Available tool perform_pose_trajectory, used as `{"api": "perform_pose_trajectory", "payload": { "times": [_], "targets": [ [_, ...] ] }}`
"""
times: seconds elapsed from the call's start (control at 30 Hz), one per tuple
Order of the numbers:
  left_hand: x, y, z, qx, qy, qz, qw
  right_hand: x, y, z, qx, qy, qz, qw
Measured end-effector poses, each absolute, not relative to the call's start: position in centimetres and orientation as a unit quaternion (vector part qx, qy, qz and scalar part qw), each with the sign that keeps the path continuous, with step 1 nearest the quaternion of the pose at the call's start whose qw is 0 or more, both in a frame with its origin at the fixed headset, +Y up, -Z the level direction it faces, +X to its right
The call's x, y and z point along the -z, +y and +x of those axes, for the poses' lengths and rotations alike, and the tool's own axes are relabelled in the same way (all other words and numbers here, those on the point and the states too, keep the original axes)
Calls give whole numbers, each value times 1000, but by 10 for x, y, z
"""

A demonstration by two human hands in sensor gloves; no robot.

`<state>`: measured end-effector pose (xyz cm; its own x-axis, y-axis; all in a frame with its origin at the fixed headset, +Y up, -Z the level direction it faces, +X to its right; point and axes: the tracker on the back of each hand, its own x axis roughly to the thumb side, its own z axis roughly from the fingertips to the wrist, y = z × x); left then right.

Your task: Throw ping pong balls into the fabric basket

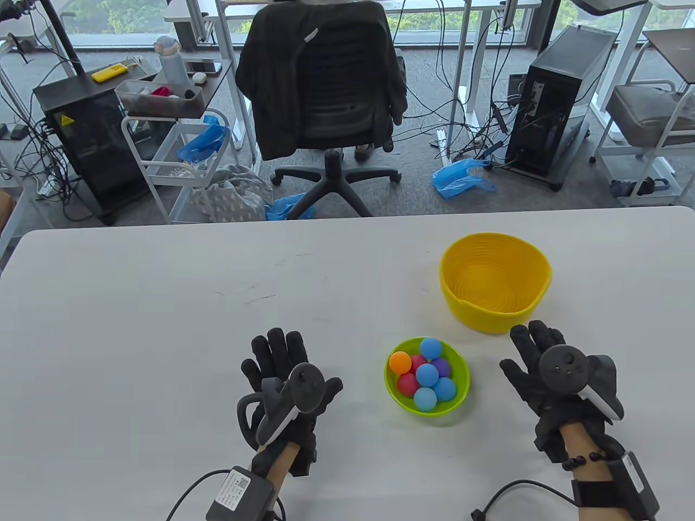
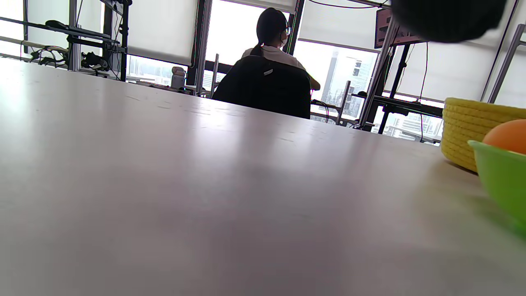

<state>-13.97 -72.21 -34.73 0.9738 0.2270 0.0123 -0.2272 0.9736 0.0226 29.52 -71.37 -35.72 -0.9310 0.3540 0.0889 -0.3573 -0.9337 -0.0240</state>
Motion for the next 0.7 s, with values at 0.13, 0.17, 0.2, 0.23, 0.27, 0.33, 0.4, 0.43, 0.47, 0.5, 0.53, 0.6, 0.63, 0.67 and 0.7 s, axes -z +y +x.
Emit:
{"api": "perform_pose_trajectory", "payload": {
  "times": [0.13, 0.17, 0.2, 0.23, 0.27, 0.33, 0.4, 0.43, 0.47, 0.5, 0.53, 0.6, 0.63, 0.67, 0.7],
  "targets": [
    [347, -722, -141, -115, -1, 17, 993, 357, -712, 295, -979, -34, 48, 195],
    [347, -722, -140, -115, -2, 18, 993, 357, -711, 295, -978, -38, 50, 200],
    [347, -722, -140, -114, -2, 19, 993, 356, -711, 294, -977, -39, 52, 205],
    [347, -722, -140, -113, -2, 19, 993, 356, -710, 293, -974, -39, 56, 214],
    [347, -722, -140, -113, -2, 20, 993, 356, -709, 292, -973, -40, 61, 220],
    [347, -721, -141, -115, -2, 21, 993, 356, -704, 289, -969, -56, 71, 229],
    [347, -720, -142, -119, 1, 24, 993, 355, -700, 285, -964, -64, 83, 243],
    [347, -720, -143, -121, 2, 24, 992, 355, -697, 282, -961, -70, 91, 250],
    [347, -720, -143, -122, 3, 23, 992, 355, -694, 277, -959, -80, 102, 252],
    [347, -720, -144, -122, 4, 23, 992, 356, -691, 273, -959, -84, 111, 247],
    [347, -720, -144, -123, 4, 23, 992, 356, -688, 267, -959, -91, 122, 240],
    [347, -719, -144, -125, 4, 24, 992, 358, -680, 249, -957, -100, 146, 230],
    [347, -719, -144, -126, 3, 25, 992, 360, -677, 242, -956, -96, 154, 230],
    [347, -719, -144, -126, 3, 26, 992, 361, -675, 236, -956, -90, 159, 229],
    [347, -719, -144, -127, 3, 26, 992, 363, -673, 228, -956, -86, 168, 225]
  ]
}}
